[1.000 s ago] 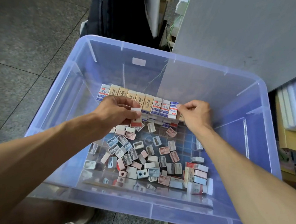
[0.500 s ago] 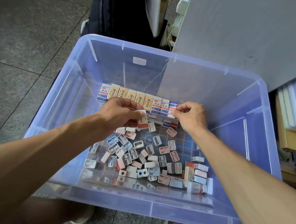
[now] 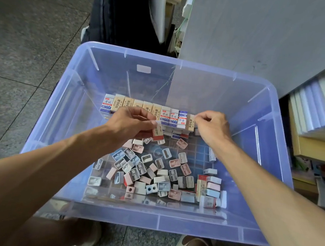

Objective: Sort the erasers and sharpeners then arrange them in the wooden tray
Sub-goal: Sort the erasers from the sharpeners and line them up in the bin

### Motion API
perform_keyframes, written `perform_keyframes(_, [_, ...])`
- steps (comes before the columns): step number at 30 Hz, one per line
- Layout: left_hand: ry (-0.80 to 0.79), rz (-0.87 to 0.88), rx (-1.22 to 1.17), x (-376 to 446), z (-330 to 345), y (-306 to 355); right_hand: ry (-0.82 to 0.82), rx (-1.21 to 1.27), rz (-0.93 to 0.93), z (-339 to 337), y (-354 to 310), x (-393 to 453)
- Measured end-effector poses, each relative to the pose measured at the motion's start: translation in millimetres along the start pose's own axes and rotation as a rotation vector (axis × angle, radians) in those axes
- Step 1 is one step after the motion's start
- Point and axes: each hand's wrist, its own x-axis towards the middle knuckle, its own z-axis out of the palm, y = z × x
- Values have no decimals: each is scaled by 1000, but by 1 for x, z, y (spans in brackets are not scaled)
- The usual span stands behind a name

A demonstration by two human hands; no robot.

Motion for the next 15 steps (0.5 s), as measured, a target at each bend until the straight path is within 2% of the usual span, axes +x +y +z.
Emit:
perform_keyframes(4, [-73,69,-21,0,21,5,-440,219,33,-5,-7,-27])
perform_keyframes(6, [-91,86,-33,1,32,5,-533,265,27,-3,-4,-32])
perform_keyframes(8, [-55,94,28,4,39,6,-474,283,43,-3,-1,-29])
perform_keyframes(10, [38,241,386,12,35,6,-281,247,95,-6,2,-18])
perform_keyframes(12, [124,504,796,23,23,6,-75,192,159,-10,5,-5])
perform_keyframes(15, [170,687,1141,41,-1,1,15,150,193,-3,10,13])
